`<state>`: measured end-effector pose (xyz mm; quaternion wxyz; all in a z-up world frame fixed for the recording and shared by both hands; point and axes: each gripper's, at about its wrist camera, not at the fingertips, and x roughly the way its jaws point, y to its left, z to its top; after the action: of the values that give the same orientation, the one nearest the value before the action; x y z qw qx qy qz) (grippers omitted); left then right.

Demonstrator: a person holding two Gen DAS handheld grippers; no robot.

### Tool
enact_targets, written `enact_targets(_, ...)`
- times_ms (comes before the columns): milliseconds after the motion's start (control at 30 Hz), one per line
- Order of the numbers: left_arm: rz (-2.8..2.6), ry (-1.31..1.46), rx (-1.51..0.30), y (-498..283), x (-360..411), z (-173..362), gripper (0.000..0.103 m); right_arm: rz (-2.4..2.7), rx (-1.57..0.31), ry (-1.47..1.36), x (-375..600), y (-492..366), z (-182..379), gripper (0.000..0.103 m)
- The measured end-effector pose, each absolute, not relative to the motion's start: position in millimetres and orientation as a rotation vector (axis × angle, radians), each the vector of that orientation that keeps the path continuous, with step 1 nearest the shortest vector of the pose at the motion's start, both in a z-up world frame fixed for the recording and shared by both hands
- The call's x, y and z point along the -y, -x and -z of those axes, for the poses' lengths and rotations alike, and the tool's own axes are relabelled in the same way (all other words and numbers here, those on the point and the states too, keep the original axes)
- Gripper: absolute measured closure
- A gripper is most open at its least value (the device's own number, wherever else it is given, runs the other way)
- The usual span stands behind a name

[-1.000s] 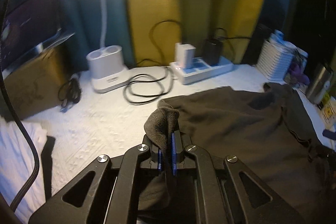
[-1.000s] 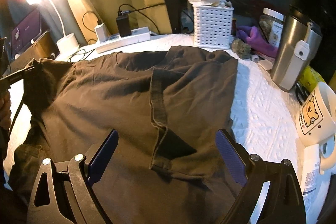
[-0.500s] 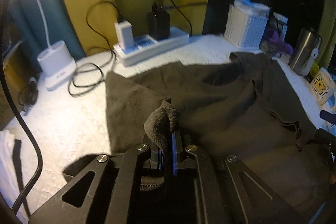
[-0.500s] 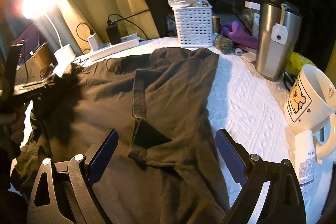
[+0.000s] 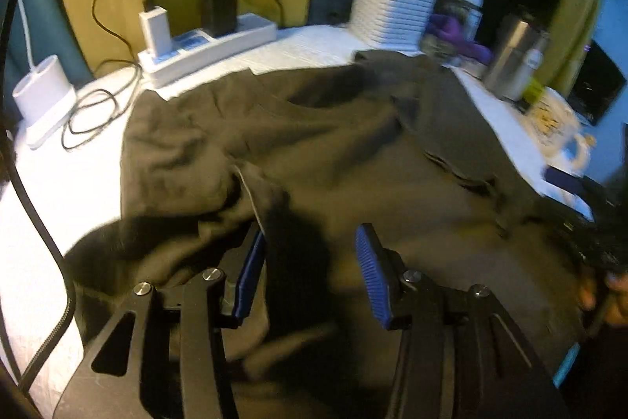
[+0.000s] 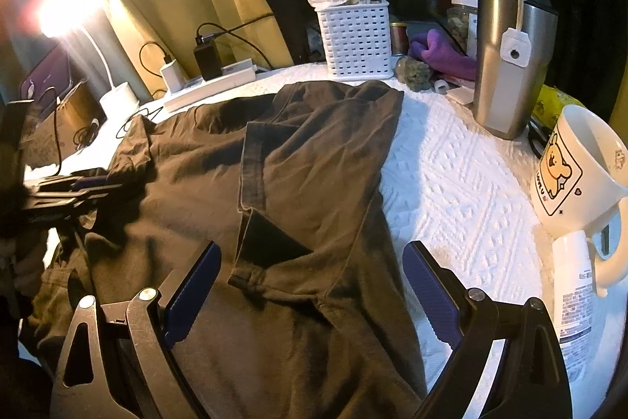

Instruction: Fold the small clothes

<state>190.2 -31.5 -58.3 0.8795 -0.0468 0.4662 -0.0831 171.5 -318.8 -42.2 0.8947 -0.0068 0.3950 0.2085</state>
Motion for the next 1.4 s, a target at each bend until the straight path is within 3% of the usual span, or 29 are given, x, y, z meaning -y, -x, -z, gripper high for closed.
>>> enact_targets(267, 0.051, 0.129, -0.896, -163, -21, 38, 0.056, -0.424, -0.832, 0.03, 315, -172, 45, 0.008)
enact_targets(300, 0.033, 0.143, -0.877, -161, -30, 36, 0.052, -0.423, -0.832, 0.032, 314, -171, 44, 0.008)
enact_targets(333, 0.018, 0.154, -0.87, -161, -37, 36, 0.04, -0.425, -0.832, 0.032, 314, -171, 44, 0.008)
enact_targets(367, 0.0, 0.161, -0.869, -162, -43, 37, 0.037, -0.423, -0.833, 0.034, 313, -171, 44, 0.008)
enact_targets(767, -0.049, 0.191, -0.905, -184, -89, 63, 0.037, -0.415, -0.837, 0.068, 301, -167, 40, 0.008)
enact_targets(800, -0.04, 0.2, -0.928, -187, -91, 69, 0.039, -0.416, -0.836, 0.07, 300, -166, 39, 0.008)
enact_targets(833, -0.033, 0.2, -0.943, -187, -92, 74, 0.054, -0.418, -0.833, 0.071, 299, -166, 38, 0.008)
enact_targets(1000, 0.013, 0.192, -0.974, -176, -84, 78, 0.09, -0.414, -0.839, 0.078, 296, -163, 38, 0.008)
enact_targets(1233, 0.116, 0.056, -0.87, -140, -41, 44, 0.093, -0.43, -0.844, 0.09, 291, -161, 39, 0.008)
enact_targets(1400, 0.227, 0.002, -0.916, -131, -11, 53, 0.093, -0.443, -0.845, 0.091, 288, -155, 41, 0.008)
